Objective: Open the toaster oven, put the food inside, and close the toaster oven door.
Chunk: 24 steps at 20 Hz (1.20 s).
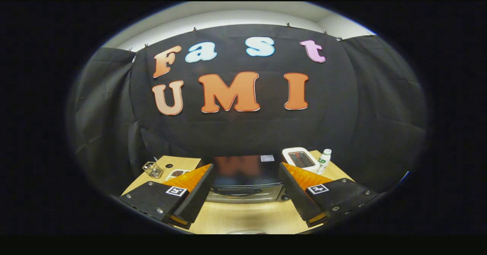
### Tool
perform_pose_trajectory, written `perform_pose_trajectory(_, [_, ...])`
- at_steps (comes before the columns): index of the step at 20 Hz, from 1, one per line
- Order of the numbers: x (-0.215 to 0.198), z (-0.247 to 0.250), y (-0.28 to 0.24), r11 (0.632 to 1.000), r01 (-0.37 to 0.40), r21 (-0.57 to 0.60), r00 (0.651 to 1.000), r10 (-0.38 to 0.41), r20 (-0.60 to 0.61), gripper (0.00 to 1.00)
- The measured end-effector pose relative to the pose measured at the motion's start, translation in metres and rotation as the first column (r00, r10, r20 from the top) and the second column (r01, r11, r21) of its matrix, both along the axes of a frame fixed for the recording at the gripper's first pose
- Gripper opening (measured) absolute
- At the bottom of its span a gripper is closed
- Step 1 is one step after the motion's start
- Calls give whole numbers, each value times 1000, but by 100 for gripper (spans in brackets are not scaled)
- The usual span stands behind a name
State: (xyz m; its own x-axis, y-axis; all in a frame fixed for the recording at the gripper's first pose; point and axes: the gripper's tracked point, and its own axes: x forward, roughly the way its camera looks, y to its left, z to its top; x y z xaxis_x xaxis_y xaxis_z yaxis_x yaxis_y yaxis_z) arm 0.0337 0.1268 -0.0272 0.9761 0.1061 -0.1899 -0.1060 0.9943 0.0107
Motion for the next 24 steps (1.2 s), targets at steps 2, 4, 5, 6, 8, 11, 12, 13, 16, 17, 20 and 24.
perform_pose_trajectory(2, [-9, 20, -8, 1000, 2, 8, 1000, -2, 24, 99])
perform_pose_trajectory(4, [-17, 36, -18, 1000, 10, -1, 999, -10, 53, 99])
perform_pose_trajectory(5, [-22, 44, -23, 1000, 13, -3, 998, -13, 64, 99])
perform_pose_trajectory(6, [-26, 50, -27, 1000, 17, 0, 997, -17, 75, 99])
perform_pose_trajectory(8, [-34, 60, -34, 1000, 22, 4, 996, -23, 92, 99])
perform_pose_trajectory(11, [-44, 66, -47, 999, 37, -8, 994, -36, 105, 99])
perform_pose_trajectory(12, [-46, 67, -50, 999, 41, -14, 993, -39, 109, 99])
perform_pose_trajectory(13, [-47, 67, -52, 999, 45, -14, 993, -43, 112, 99])
perform_pose_trajectory(16, [-53, 64, -55, 999, 48, 3, 993, -48, 108, 99])
perform_pose_trajectory(17, [-54, 63, -56, 999, 47, 8, 993, -48, 107, 99])
perform_pose_trajectory(20, [-57, 59, -59, 999, 50, 7, 993, -50, 102, 99])
perform_pose_trajectory(24, [-60, 58, -58, 999, 46, 15, 994, -47, 102, 99])
